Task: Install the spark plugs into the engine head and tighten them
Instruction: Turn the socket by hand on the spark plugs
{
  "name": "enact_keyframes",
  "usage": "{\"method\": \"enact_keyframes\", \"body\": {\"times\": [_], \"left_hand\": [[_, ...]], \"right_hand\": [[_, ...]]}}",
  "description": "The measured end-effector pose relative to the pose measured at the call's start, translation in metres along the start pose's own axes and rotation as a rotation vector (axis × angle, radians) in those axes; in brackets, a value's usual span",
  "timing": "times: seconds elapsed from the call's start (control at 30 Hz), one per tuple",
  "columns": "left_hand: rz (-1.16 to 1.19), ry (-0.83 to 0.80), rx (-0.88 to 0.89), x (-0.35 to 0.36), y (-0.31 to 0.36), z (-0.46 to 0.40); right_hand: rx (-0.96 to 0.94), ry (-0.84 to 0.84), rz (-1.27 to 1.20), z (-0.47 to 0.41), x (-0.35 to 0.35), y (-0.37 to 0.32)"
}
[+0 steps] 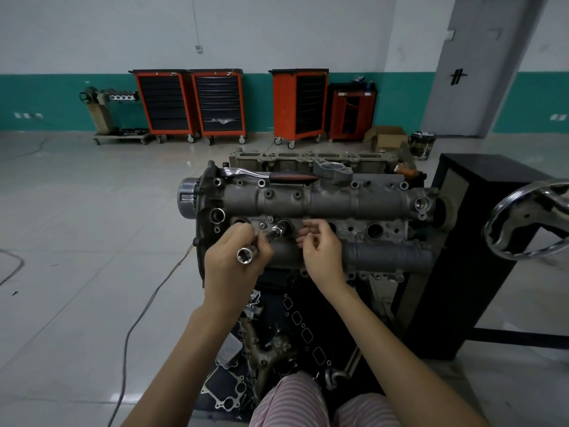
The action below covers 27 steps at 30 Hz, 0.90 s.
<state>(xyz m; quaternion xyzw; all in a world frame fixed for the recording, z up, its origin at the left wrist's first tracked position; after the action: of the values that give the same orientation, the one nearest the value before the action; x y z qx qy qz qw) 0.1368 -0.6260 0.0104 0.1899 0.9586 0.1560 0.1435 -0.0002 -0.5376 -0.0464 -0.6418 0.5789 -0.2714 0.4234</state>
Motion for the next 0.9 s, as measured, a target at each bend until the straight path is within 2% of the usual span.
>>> {"method": "enact_keyframes", "body": {"times": [0.27, 0.43, 0.53, 0.67, 0.9], "left_hand": [[-0.034, -0.094, 0.093, 0.024, -0.008, 0.007], [-0.069, -0.102, 0.074, 0.031, -0.006, -0.003], [-0.092, -0.112, 0.096, 0.032, -0.006, -0.008], [-0.105, -0.158, 0.175, 0.032, -0.009, -0.002], [-0.075, -0.235, 0.013, 0.043, -0.019, -0.001]], "right_hand": [[-0.097, -0.102, 0.134, -0.002, -0.003, 0.003], [-0.3, -0.28, 0.321, -0.008, -0.005, -0.001], [-0.337, -0.378, 0.388, -0.016, -0.004, -0.008], [-0.435, -0.37, 0.478, -0.02, -0.004, -0.014], [-0.483, -0.401, 0.679, -0.033, -0.003, -0.011]]}}
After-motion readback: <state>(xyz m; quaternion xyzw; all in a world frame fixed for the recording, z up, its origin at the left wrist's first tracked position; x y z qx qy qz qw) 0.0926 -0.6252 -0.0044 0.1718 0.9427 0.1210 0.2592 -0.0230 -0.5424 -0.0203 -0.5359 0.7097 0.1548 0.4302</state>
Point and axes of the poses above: each hand's wrist, its own z-axis away from the middle knuckle, its own x-axis out of the palm, y = z × x, the point moved 1 cm from there along -z, towards the middle knuckle, and after that the axes turned 2 degrees about -x, right-handed, at the moved point
